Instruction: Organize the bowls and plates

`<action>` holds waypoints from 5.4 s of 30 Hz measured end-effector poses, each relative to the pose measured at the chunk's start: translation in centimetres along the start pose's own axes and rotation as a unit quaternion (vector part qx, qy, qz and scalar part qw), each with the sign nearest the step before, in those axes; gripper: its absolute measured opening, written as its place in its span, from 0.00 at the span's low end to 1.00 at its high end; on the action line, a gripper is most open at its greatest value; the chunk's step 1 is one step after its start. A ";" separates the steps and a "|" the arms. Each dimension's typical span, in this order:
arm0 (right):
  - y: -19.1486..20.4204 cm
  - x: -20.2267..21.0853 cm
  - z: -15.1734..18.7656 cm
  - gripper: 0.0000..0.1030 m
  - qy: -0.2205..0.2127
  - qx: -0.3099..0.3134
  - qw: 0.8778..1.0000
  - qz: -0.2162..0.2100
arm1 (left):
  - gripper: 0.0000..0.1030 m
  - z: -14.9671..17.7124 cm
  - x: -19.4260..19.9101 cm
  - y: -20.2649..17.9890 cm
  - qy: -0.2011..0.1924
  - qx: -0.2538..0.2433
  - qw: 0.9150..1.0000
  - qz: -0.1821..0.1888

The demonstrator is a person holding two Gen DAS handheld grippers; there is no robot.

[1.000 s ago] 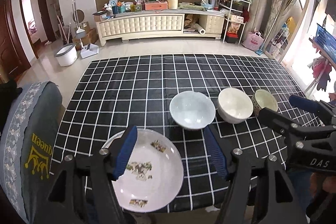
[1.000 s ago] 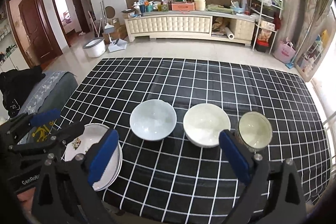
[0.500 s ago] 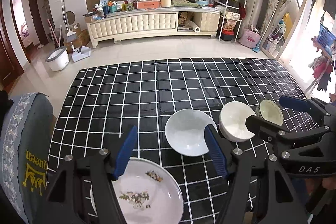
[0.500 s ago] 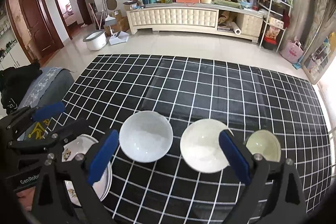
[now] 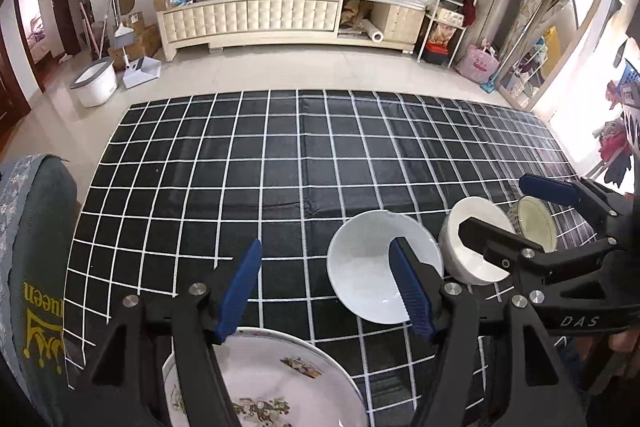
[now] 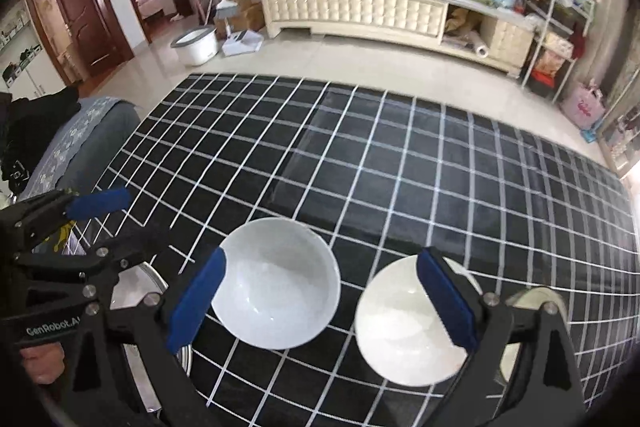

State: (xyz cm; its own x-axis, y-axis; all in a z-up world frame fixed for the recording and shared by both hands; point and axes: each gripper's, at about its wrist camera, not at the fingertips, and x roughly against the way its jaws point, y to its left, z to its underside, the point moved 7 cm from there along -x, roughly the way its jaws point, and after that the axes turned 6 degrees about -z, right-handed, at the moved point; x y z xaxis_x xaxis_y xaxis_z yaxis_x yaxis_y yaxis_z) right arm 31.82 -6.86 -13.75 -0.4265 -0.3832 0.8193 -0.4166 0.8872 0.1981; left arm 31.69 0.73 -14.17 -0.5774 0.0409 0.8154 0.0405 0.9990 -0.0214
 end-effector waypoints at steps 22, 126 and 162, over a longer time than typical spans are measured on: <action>-1.2 -7.1 2.9 0.20 0.085 0.017 0.996 0.000 | 0.26 4.4 -9.5 -0.7 0.123 0.002 0.992 0.026; -1.0 18.7 9.0 0.83 -0.147 -0.069 0.980 0.115 | 0.70 5.9 14.4 -9.2 -0.107 -0.084 0.989 0.061; -6.9 15.0 4.5 0.96 -0.116 -0.076 0.983 0.120 | 0.70 -0.8 8.9 -10.9 -0.083 -0.079 0.991 0.063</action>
State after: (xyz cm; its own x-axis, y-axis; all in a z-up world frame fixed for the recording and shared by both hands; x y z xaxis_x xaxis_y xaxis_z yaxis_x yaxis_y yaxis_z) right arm 24.66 -19.86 -5.25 -0.6761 -0.1918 0.7114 -0.1658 0.9804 0.1068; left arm 26.76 -9.80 -6.24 -0.6852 0.1804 0.7057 0.2395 0.9708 -0.0157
